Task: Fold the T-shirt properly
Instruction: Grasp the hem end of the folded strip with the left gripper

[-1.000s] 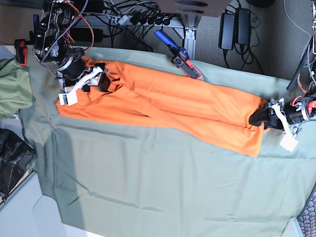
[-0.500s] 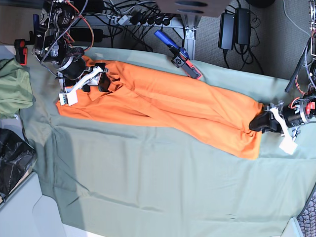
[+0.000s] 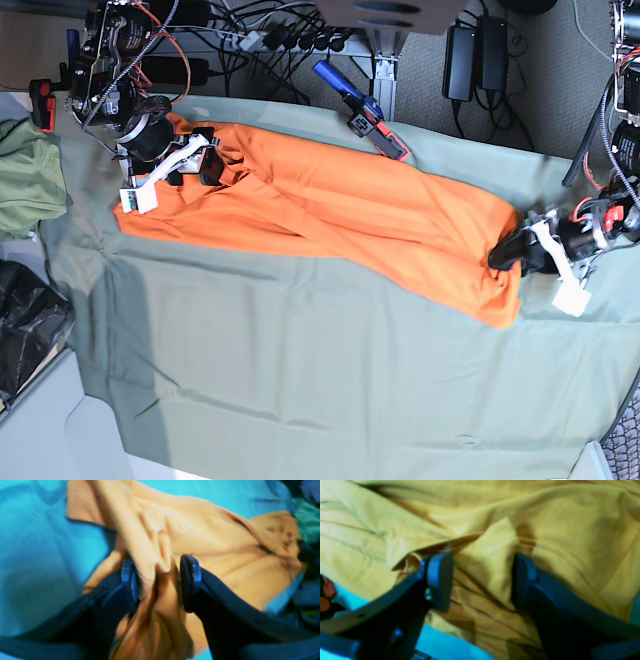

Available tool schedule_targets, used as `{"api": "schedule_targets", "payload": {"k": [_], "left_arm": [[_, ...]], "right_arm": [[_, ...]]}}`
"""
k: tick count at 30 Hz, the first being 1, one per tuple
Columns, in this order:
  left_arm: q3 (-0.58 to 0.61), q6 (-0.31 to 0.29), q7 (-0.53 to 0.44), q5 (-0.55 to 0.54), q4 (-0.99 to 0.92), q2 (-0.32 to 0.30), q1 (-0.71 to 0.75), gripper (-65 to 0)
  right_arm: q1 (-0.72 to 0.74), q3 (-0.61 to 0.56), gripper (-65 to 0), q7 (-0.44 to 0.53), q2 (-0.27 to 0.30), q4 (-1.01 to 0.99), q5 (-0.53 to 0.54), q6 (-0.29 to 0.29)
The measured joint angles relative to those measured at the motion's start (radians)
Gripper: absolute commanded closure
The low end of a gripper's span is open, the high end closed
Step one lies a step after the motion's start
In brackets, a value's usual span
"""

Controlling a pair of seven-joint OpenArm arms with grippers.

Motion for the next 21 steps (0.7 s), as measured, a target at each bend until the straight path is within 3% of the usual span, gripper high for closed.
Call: {"api": "schedule_targets", "payload": {"k": [5, 15, 21], "left_arm": [[0.0, 0.016, -0.033, 0.076, 0.0, 0.034, -0.037, 0.0], [-0.005, 0.013, -0.05, 0.182, 0.0, 0.058, -0.056, 0.0], [-0.108, 0.009, -0.034, 0.187, 0.0, 0.038, -0.05, 0.0]], "right_arm": [[-0.017, 0.0, -36.7, 0.01, 0.0, 0.001, 0.001, 0.0], [-0.023, 0.001, -36.7, 0.015, 0.0, 0.002, 0.001, 0.0], [-0.029, 0.005, -36.7, 0.014, 0.0, 0.019, 0.0, 0.0]]}}
